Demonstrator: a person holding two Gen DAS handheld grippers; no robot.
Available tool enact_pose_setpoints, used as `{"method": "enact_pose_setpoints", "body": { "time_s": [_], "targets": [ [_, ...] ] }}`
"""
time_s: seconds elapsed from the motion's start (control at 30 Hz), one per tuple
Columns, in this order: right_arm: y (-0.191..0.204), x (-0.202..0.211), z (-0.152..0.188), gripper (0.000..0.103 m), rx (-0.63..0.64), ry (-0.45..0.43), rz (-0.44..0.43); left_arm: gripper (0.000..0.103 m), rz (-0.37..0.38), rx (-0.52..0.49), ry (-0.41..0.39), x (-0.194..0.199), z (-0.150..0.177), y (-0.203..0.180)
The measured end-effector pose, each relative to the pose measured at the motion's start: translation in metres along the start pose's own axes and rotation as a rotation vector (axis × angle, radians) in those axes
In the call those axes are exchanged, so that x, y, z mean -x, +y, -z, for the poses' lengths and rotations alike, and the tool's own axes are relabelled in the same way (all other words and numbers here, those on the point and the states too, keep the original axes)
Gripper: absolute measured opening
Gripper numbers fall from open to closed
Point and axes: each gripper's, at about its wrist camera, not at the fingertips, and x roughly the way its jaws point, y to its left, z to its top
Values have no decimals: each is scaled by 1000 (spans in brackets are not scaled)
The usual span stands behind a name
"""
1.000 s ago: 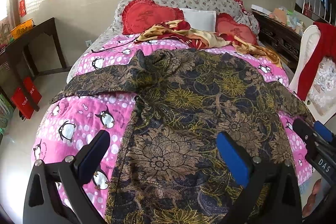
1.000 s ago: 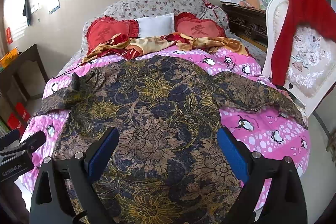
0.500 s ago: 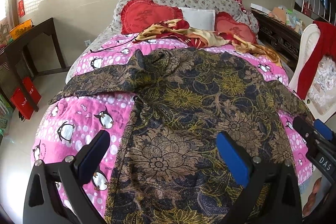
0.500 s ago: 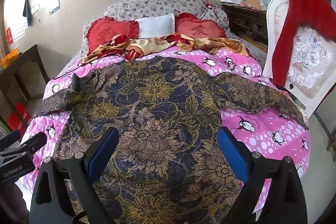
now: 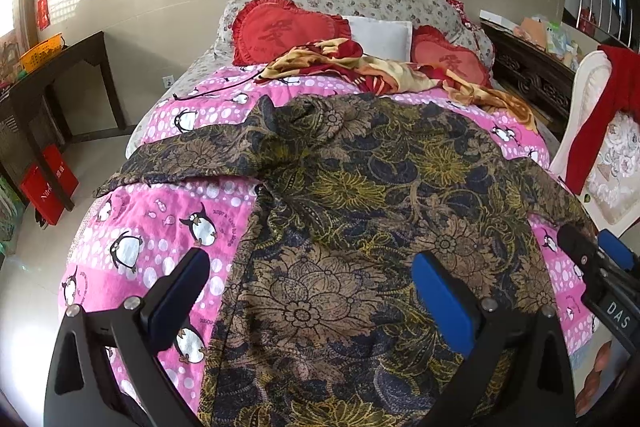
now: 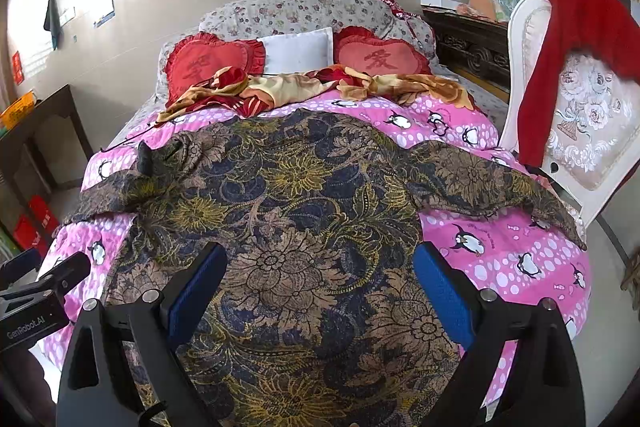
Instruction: Fold small clothes
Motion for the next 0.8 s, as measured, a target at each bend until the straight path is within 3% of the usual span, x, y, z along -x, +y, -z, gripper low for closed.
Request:
{"method": "enact_pose_setpoints", "body": {
  "time_s": [0.8],
  "targets": [
    [5,1,-2,78,8,-12,-43,103,-4,22,11,-8,-2,10]
  ]
}}
